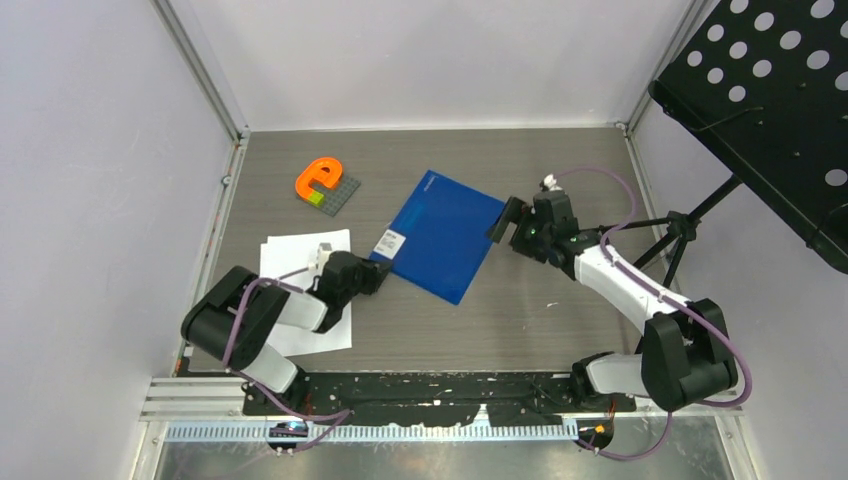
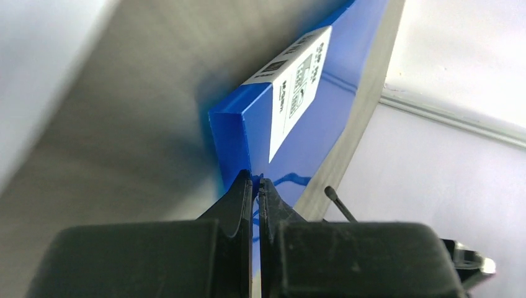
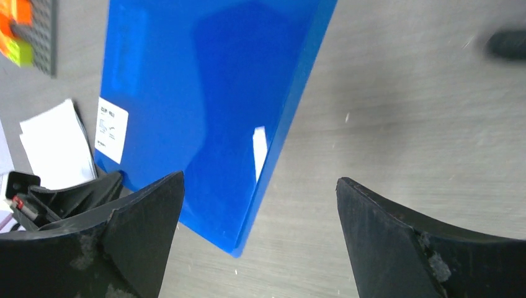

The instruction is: Put the files into the folder

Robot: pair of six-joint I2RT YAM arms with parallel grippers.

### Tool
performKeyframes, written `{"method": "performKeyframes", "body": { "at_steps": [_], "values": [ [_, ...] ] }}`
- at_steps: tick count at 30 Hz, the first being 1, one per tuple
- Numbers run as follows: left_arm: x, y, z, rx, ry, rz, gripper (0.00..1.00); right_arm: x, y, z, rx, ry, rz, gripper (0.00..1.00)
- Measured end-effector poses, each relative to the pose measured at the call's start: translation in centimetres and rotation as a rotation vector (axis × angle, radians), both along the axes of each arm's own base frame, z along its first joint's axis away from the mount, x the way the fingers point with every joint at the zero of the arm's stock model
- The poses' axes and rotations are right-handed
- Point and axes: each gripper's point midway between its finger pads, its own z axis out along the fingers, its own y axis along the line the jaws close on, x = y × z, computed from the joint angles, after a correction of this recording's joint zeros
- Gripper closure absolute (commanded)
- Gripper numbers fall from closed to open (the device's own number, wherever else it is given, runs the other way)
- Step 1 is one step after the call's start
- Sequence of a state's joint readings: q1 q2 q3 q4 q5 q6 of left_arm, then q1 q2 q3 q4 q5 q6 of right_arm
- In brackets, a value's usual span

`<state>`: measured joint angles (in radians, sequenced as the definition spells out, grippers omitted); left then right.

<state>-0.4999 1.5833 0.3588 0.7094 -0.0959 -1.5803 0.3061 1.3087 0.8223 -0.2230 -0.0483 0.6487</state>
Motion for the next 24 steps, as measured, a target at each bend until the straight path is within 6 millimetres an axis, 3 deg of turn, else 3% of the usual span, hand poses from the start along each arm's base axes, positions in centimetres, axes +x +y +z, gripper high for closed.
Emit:
{"method": "performKeyframes", "body": {
  "at_steps": [4, 9, 18, 24],
  "values": [
    [-3.4, 1.2, -0.8, -0.067, 0.060, 0.012, 1.00, -3.5, 2.1, -3.4, 0.060, 0.077, 0.045, 0.02],
    [-4.6, 0.6, 1.3, -0.181, 0.038, -0.010, 1.00, -5.5, 4.0, -5.0, 0.147, 0.100, 0.052, 0.02],
    [-6.1, -0.3, 4.4, -0.309, 0.007, -0.069, 1.00, -5.0, 5.7, -4.1, 0.267, 0.055, 0.022, 0.00],
    [-6.5, -0.7, 5.5, -0.342, -0.006, -0.099, 1.00, -3.8, 6.4, -3.6, 0.324, 0.028, -0.002, 0.07]
  ]
}}
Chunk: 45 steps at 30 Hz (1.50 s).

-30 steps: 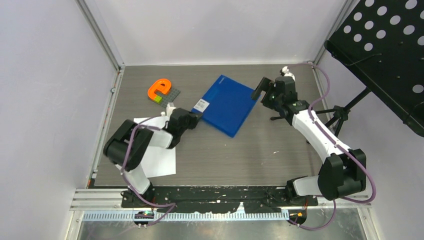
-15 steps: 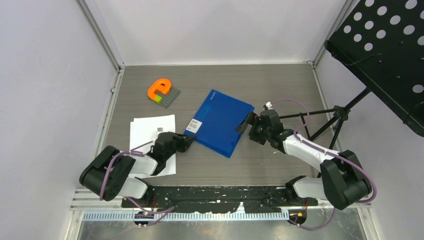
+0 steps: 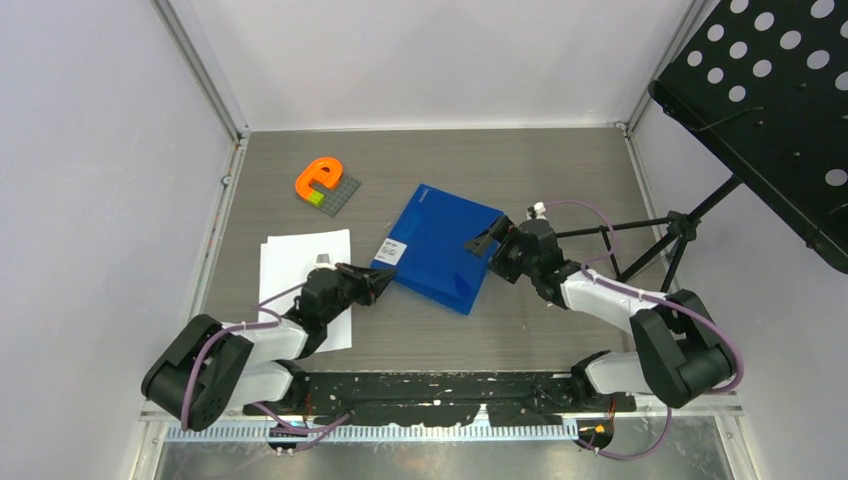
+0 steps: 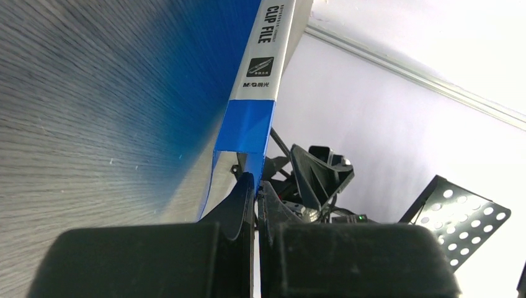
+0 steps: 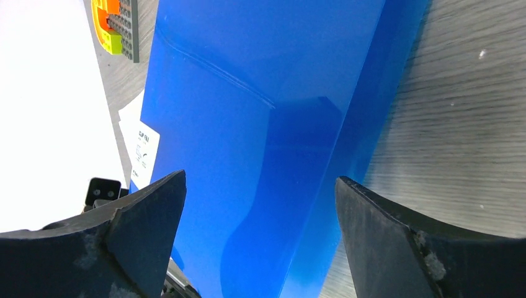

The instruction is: Put the files into the folder

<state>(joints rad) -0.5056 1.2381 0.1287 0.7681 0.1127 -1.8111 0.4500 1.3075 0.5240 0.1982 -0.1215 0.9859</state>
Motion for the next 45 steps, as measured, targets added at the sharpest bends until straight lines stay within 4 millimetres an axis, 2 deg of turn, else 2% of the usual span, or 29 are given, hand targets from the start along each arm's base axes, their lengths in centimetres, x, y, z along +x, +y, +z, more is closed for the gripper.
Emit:
{"method": "performKeyframes", "body": {
  "at_steps": [4, 8, 11, 12, 13, 14, 16, 18, 21, 25, 28, 30, 33, 35, 38, 40, 45],
  "values": [
    [-0.2, -0.2, 0.6, -0.022, -0.006, -0.011, 1.00, 0.7, 0.4, -0.6, 0.022, 0.009, -0.016, 0.10],
    [-0.3, -0.4, 0.9, -0.030, -0.011, -0.020, 1.00, 1.1, 0.7, -1.6, 0.039, 0.031, -0.031, 0.21],
    [-0.5, -0.5, 1.0, -0.034, -0.013, -0.032, 1.00, 1.4, 0.9, -1.8, 0.053, 0.033, -0.040, 0.44],
    [-0.6, -0.6, 1.0, -0.033, -0.014, -0.037, 1.00, 1.5, 0.9, -1.8, 0.058, 0.033, -0.042, 0.59],
    [-0.7, -0.6, 1.1, -0.034, -0.015, -0.044, 1.00, 1.6, 1.0, -1.8, 0.061, 0.035, -0.046, 0.68],
    [-0.8, -0.7, 1.1, -0.030, -0.017, -0.051, 0.91, 1.7, 1.0, -1.9, 0.064, 0.039, -0.052, 0.84],
    [-1.3, -0.8, 0.7, -0.008, -0.013, -0.081, 0.64, 1.9, 1.1, -1.9, 0.062, 0.040, -0.052, 0.93],
    [-2.3, -1.0, -0.6, 0.047, 0.016, -0.134, 0.44, 2.2, 1.2, -1.4, 0.067, 0.034, -0.052, 0.94],
    [-3.9, -1.0, -2.4, 0.148, 0.060, -0.218, 0.29, 2.9, 1.4, -0.5, 0.052, 0.017, -0.051, 0.94],
    [-5.7, -0.1, -3.0, 0.306, 0.049, -0.315, 0.27, 2.9, 0.9, 1.0, -0.003, -0.008, -0.041, 0.94],
    [-6.6, 1.5, -2.1, 0.461, -0.003, -0.352, 0.24, 2.7, 0.1, 3.1, -0.073, -0.042, -0.028, 0.95],
    [-6.7, 2.9, -0.9, 0.570, -0.052, -0.355, 0.22, 2.6, -0.3, 5.2, -0.130, -0.079, -0.011, 0.95],
    [-6.6, 4.9, 0.9, 0.723, -0.098, -0.353, 0.17, 2.4, -0.6, 9.5, -0.211, -0.153, 0.018, 0.94],
    [-6.4, 5.9, 1.8, 0.809, -0.107, -0.357, 0.13, 1.9, -0.3, 12.4, -0.256, -0.208, 0.051, 0.94],
    [-6.0, 7.3, 2.7, 0.926, -0.108, -0.370, 0.11, 0.8, 0.6, 15.2, -0.322, -0.260, 0.113, 0.94],
    [-5.8, 8.0, 2.8, 0.983, -0.089, -0.392, 0.10, 0.0, 1.5, 15.8, -0.369, -0.267, 0.157, 0.94],
    [-4.4, 8.6, 4.0, 1.062, -0.064, -0.437, 0.07, -1.1, 4.1, 14.8, -0.488, -0.237, 0.264, 0.65]
  ]
}}
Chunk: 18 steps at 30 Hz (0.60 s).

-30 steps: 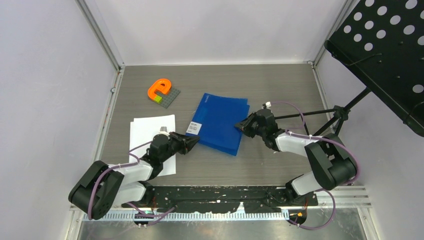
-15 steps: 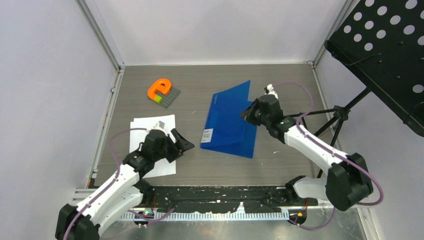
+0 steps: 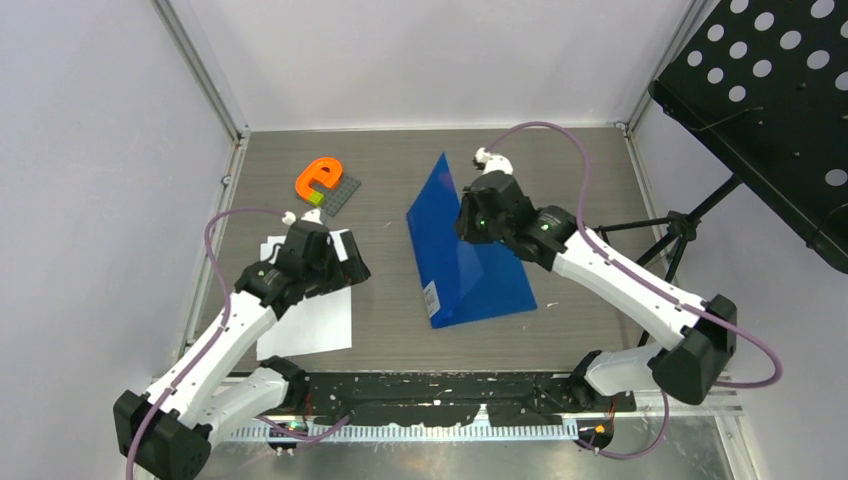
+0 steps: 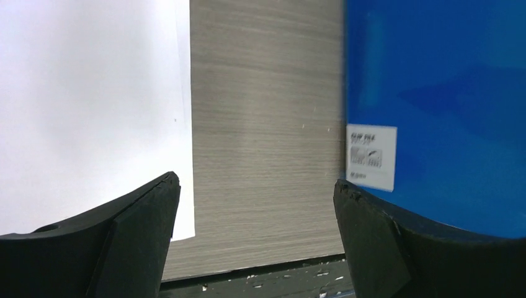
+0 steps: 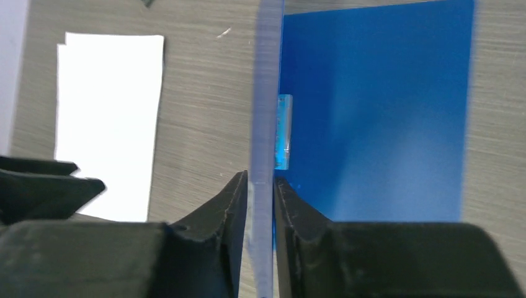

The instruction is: Put the files into the folder

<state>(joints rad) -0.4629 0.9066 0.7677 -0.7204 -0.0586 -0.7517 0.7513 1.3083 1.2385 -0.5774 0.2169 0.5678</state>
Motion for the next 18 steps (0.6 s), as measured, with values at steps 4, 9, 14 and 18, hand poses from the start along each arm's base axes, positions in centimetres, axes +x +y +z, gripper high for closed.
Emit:
{"method": "performKeyframes", "body": {
  "at_steps": [4, 9, 14, 18],
  "values": [
    [1.9, 0.3, 2.1, 0.001, -0.031, -0.007, 0.07, -0.6, 2.2, -1.2, -0.060, 0.015, 0.051, 0.51],
    [2.8, 1.1, 2.6, -0.012, -0.026, -0.007, 0.07, -1.4, 4.5, -1.5, -0.053, 0.019, 0.094, 0.35],
    [2.8, 1.7, 2.5, -0.009, -0.006, -0.010, 0.06, -2.5, 7.2, -0.4, 0.014, -0.007, 0.141, 0.20],
    [3.3, 2.3, 4.1, -0.005, -0.038, 0.013, 0.06, -3.3, 10.1, 1.4, 0.132, -0.034, 0.199, 0.14]
  ]
}}
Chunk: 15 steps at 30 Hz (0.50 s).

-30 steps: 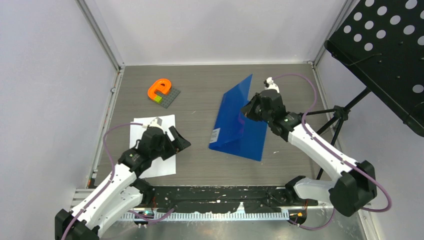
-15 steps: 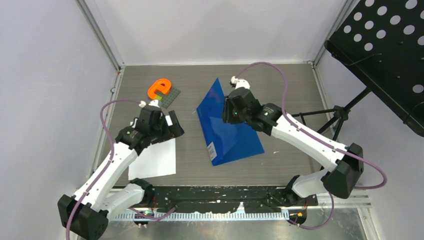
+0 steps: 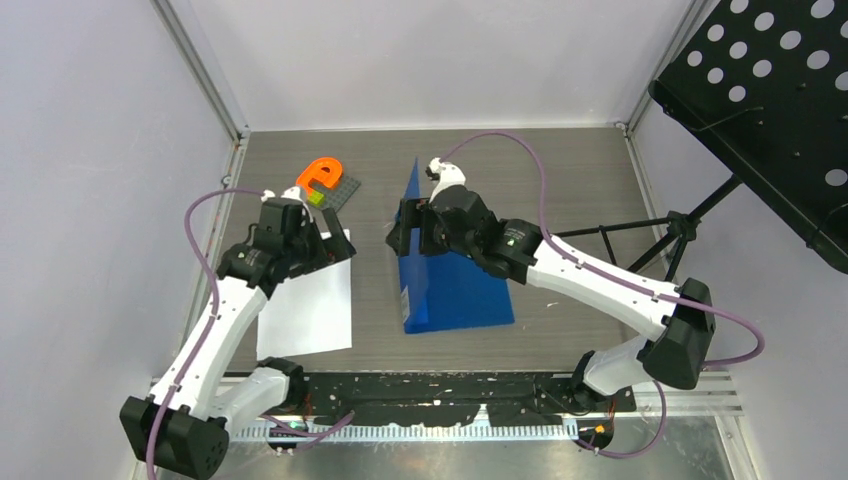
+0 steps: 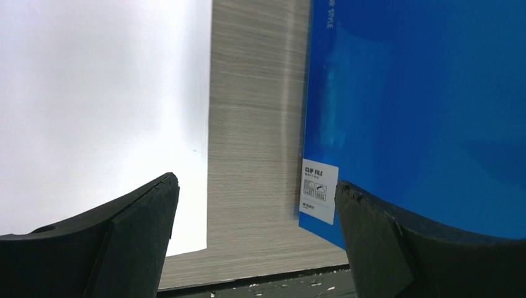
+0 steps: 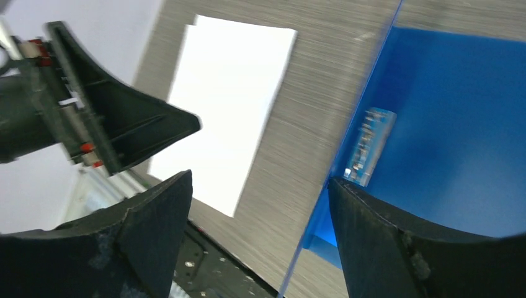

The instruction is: Put the files into the folder

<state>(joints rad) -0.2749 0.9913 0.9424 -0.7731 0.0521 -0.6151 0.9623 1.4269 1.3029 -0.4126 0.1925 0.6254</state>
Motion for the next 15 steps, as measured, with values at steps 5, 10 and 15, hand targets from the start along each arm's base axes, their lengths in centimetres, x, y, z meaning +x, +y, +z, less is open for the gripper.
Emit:
{"method": "performKeyframes", "body": {
  "at_steps": [5, 10, 15],
  "values": [
    [0.4, 3.0, 1.2, 0.066, -0.019, 0.110, 0.05, -0.7, 3.5, 2.4, 0.160, -0.032, 0.067, 0.11],
    [1.8, 7.4, 4.5, 0.122, -0.042, 0.268, 0.04, -1.0, 8.3, 2.1, 0.258, -0.043, 0.138, 0.08],
    [4.4, 9.4, 9.5, 0.128, -0.131, 0.333, 0.04, -1.9, 13.6, -1.7, 0.232, -0.013, 0.208, 0.05]
  ]
}}
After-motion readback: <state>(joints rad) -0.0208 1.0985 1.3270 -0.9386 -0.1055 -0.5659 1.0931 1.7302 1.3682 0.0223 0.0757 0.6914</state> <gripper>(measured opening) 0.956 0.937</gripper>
